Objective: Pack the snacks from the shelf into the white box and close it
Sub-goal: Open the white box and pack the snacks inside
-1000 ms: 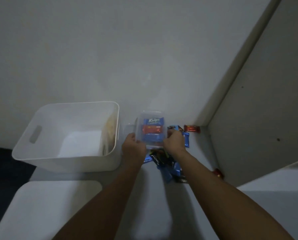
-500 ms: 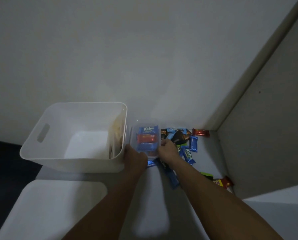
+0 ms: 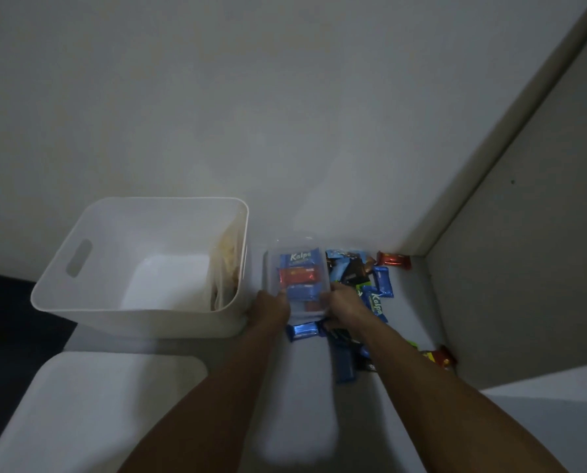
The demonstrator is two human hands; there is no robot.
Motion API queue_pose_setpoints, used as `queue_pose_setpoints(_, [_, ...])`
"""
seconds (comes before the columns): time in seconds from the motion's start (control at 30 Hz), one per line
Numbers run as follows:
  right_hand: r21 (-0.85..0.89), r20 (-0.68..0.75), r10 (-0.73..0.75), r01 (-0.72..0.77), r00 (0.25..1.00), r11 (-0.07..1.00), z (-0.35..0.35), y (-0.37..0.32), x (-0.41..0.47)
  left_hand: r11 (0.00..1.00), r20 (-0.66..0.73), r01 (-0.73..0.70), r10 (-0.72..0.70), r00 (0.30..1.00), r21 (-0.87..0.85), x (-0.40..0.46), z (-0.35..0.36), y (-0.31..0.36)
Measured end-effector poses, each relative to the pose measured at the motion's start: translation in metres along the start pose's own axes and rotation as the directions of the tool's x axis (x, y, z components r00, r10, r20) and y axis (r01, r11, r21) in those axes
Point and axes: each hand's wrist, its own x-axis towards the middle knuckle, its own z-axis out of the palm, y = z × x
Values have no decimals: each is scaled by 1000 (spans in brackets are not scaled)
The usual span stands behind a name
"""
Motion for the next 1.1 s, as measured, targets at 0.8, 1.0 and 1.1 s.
queue_pose_setpoints(0.8, [-14, -37, -336, 336, 941, 942, -20, -142, -136, 778, 117, -165, 292, 949, -606, -104, -159, 97])
queue_pose_setpoints(1.0, [-11, 43, -358, 359, 933, 933, 44, -176, -148, 777, 65, -184, 277, 959, -602, -90, -230, 80])
queue_pose_setpoints(1.1, [-16, 97, -345, 348, 933, 937, 84, -185, -145, 781, 34, -195, 266, 963, -593, -75, -262, 64])
